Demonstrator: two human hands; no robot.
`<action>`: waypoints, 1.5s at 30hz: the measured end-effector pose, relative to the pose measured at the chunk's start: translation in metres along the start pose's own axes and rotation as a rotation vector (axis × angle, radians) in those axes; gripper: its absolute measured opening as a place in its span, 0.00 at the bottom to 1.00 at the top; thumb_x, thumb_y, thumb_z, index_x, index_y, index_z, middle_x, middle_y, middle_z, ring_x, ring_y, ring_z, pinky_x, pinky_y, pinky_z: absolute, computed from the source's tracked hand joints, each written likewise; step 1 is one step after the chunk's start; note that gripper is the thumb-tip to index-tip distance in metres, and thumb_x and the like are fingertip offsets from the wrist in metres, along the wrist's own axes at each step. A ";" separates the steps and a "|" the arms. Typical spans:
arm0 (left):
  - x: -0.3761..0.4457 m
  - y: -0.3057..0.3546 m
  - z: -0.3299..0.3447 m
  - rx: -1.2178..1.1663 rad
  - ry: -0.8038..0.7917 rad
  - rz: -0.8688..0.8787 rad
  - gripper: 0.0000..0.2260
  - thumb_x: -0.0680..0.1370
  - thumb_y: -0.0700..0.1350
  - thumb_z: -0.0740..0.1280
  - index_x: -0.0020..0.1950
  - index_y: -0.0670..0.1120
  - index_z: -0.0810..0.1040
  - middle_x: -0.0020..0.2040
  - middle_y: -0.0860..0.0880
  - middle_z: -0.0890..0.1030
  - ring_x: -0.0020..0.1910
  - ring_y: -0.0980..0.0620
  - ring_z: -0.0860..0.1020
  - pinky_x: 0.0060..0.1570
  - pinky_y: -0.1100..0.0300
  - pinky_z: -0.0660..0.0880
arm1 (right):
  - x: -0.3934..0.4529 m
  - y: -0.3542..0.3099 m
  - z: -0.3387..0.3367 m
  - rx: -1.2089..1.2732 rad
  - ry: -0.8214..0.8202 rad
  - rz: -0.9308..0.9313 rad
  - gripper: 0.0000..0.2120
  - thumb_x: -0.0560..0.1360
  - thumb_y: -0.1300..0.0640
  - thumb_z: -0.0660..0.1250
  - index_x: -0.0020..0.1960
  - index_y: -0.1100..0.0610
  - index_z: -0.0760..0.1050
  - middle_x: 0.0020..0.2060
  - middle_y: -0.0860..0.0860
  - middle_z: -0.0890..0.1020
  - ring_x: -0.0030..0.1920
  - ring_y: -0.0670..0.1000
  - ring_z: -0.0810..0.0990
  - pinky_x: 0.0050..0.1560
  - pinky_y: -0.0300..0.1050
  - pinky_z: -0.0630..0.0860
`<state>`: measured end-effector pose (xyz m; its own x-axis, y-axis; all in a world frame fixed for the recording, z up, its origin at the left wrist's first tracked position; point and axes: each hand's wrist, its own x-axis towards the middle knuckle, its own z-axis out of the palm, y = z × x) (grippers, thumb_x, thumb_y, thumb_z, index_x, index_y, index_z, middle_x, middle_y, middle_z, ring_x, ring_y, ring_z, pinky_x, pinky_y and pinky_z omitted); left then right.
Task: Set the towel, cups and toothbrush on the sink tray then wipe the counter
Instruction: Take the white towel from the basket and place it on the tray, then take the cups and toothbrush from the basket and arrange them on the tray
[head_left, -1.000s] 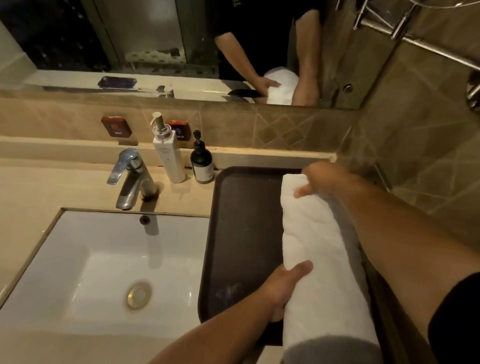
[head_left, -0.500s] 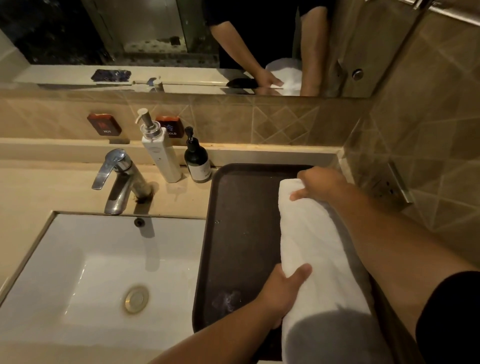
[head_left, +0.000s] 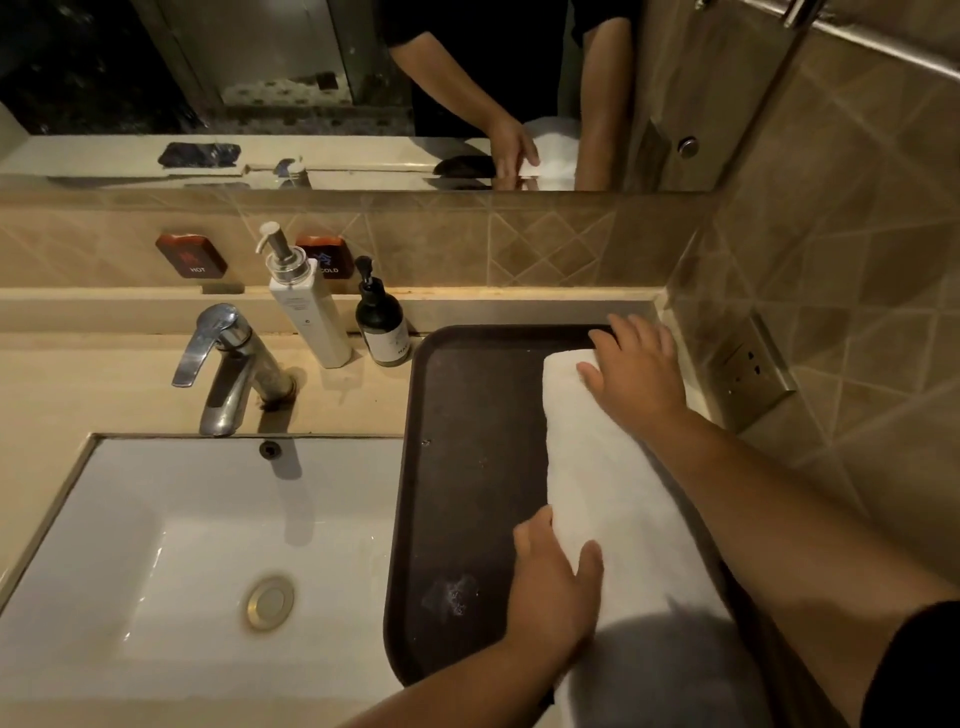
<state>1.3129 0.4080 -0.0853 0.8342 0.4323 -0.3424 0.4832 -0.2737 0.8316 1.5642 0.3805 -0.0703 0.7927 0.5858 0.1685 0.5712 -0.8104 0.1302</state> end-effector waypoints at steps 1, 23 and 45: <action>-0.006 0.003 -0.001 0.190 0.012 0.131 0.28 0.79 0.55 0.60 0.77 0.48 0.57 0.76 0.46 0.59 0.74 0.49 0.62 0.73 0.56 0.59 | -0.008 -0.003 -0.002 0.033 0.013 0.029 0.29 0.77 0.35 0.54 0.73 0.49 0.68 0.74 0.55 0.68 0.74 0.60 0.62 0.74 0.61 0.54; -0.011 0.001 0.014 0.831 -0.296 0.458 0.38 0.75 0.71 0.35 0.79 0.50 0.37 0.78 0.49 0.31 0.74 0.48 0.26 0.71 0.42 0.29 | -0.035 0.002 0.011 0.151 -0.268 -0.013 0.38 0.74 0.30 0.37 0.79 0.46 0.51 0.80 0.50 0.51 0.78 0.57 0.47 0.76 0.61 0.42; -0.106 0.013 -0.300 0.994 0.337 0.416 0.29 0.76 0.66 0.59 0.72 0.52 0.69 0.66 0.49 0.77 0.60 0.48 0.76 0.56 0.53 0.75 | -0.154 -0.170 -0.228 0.291 -0.159 -0.188 0.31 0.75 0.33 0.60 0.73 0.45 0.65 0.70 0.49 0.72 0.70 0.54 0.69 0.72 0.58 0.60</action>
<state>1.1510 0.6161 0.0928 0.9382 0.3162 0.1406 0.3068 -0.9480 0.0847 1.2961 0.4300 0.1047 0.6784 0.7346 0.0118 0.7283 -0.6704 -0.1422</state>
